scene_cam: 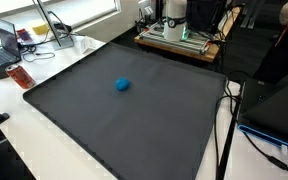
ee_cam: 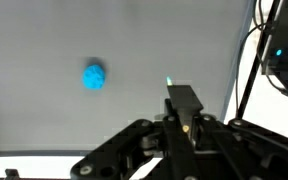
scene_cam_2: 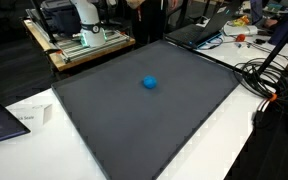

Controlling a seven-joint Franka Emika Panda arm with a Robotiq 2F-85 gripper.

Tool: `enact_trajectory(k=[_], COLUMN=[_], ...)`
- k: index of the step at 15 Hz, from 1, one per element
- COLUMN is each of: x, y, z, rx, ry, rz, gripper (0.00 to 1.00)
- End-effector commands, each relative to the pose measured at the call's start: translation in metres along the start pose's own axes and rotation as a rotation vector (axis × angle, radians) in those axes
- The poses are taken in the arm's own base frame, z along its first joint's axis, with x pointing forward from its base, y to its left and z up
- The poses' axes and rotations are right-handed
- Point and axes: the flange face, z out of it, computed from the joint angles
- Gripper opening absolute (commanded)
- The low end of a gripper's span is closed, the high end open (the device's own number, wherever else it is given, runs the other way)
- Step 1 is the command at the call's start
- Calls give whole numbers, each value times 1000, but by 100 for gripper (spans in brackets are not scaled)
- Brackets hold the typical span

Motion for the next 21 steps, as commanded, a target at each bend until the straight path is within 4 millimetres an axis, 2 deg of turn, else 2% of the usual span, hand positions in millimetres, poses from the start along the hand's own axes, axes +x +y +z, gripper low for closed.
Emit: enact_trajectory(k=[1,6,11,16,21], x=[50,98,133,155,166], y=[10,35,61,83,93], z=[14,41,76,115,150], rx=[-2,-9,-61,-125,-195], ry=[-10,-32,-57,-101,-138], rz=[69,199,322,395,427], gripper=[3,3,3,3,3])
